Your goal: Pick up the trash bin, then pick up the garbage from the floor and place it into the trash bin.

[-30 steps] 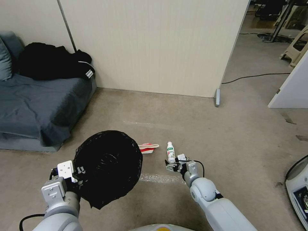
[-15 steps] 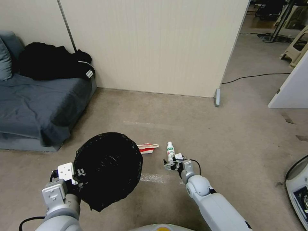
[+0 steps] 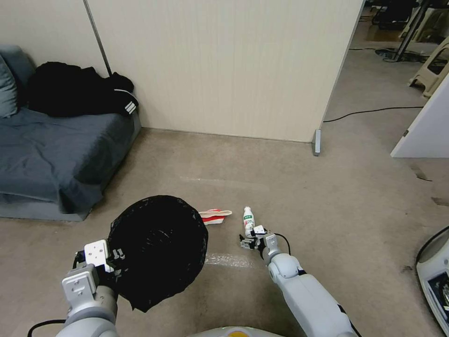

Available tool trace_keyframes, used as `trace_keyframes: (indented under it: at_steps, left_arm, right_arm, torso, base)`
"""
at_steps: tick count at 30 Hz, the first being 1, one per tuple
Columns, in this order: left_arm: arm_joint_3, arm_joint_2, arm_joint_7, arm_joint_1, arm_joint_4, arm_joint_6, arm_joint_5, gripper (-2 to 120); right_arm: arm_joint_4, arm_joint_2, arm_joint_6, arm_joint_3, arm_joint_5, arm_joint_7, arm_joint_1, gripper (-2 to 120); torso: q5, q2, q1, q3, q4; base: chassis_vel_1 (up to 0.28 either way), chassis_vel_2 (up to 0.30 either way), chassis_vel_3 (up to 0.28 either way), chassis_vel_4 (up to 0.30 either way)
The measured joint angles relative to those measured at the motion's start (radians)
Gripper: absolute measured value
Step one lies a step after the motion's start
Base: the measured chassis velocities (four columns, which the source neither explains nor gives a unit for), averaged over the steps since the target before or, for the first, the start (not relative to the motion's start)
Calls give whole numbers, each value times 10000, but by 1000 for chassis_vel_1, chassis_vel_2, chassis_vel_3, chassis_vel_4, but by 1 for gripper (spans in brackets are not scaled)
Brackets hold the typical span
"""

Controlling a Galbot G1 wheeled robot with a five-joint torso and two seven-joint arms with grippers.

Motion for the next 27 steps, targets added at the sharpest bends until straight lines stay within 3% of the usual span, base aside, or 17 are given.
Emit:
trace_keyframes:
  at_steps: [7,9,17,27]
  left_arm:
    - [5,-13,4,33,0,-17,41,0]
    - [59,-30,13,35,0,-28,97,0]
    - [100,-30,27,46,0,-54,144,0]
    - [124,-17,36,54,0,-76,160,0]
  right_arm:
    - [-221,2,159,98,-100,-142,233,80]
    - [-250,20,192,141,-105,-145,289,67]
    - [-207,73,280,211,-203,-122,303,43]
    - [-335,160,380,290,-271,-96,294,37]
  torso:
    - [0,0,-1,0,0]
    - [-1,0,-1,0,0]
    - [-1,0,-1,0,0]
    - [0,0,-1,0,0]
  base:
    - [0,0,0,0]
    - [0,0,0,0]
    - [0,0,0,0]
    - [0,0,0,0]
